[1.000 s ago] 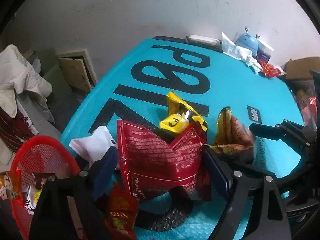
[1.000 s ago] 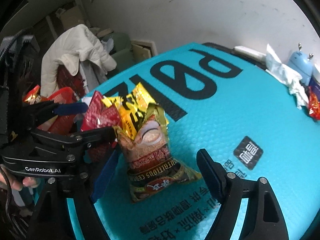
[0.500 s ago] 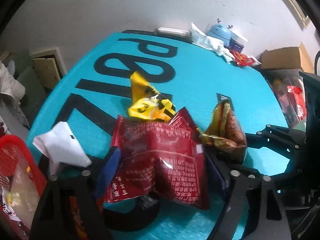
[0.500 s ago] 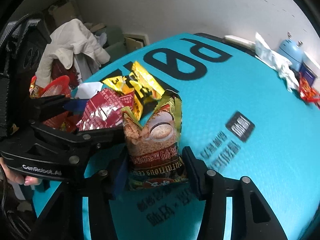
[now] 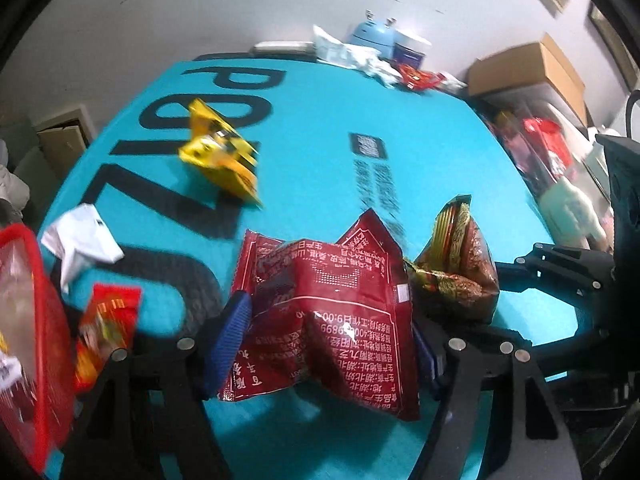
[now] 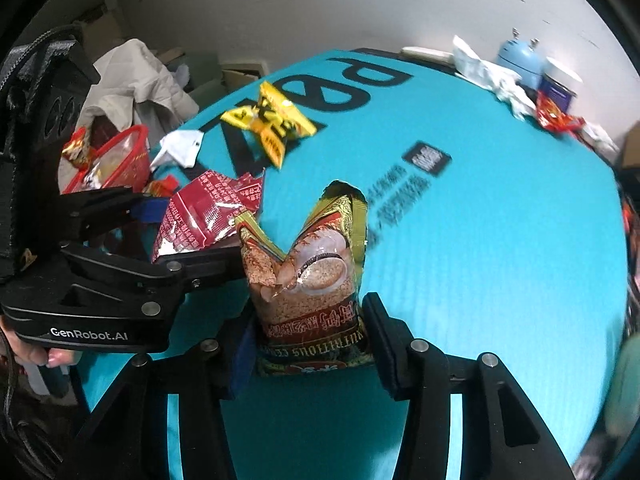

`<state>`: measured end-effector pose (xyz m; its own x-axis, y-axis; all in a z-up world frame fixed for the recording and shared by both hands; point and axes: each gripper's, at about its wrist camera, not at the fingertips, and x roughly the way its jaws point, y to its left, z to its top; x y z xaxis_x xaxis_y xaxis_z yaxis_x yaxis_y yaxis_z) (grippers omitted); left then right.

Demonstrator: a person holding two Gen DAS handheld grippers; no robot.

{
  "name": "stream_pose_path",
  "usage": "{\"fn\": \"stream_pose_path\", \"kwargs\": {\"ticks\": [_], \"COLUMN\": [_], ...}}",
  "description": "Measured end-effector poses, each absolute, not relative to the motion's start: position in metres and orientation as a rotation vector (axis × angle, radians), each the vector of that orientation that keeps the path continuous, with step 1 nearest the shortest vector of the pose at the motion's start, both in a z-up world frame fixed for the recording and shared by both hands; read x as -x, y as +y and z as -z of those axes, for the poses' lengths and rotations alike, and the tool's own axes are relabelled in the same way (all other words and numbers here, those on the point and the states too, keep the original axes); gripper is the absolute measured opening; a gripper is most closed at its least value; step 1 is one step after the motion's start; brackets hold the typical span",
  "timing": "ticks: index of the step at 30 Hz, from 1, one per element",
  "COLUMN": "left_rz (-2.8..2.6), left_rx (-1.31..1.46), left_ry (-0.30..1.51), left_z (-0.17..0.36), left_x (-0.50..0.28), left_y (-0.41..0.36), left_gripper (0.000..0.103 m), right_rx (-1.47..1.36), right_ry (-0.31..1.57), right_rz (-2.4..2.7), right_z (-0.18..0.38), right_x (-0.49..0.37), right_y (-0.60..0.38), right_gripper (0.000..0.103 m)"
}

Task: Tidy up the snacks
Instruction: 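Grasp the large red printed bag with left tool while right tool grasps the cereal bag, then lift the red printed bag and cereal bag off the table with both tools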

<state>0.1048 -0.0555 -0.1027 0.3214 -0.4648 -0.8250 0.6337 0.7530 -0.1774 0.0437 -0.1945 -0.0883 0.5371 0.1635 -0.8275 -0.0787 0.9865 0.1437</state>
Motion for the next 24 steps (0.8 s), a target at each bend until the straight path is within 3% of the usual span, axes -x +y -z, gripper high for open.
{"fn": "stream_pose_path", "kwargs": {"ticks": [15, 24], "left_rz": [0.815, 0.746], "left_rx": [-0.227, -0.281], "left_ry": [1.051, 1.094], "left_z": [0.101, 0.118], "left_x": [-0.024, -0.018], "left_y": [-0.043, -0.052], "left_gripper": [0.072, 0.071], "right_rx": [-0.179, -0.241], "right_ry": [1.006, 0.979], "right_rz": [-0.092, -0.065], "right_z": [0.087, 0.088], "right_x": [0.048, 0.062], "right_y": [-0.188, -0.193], "right_gripper": [0.049, 0.055]}}
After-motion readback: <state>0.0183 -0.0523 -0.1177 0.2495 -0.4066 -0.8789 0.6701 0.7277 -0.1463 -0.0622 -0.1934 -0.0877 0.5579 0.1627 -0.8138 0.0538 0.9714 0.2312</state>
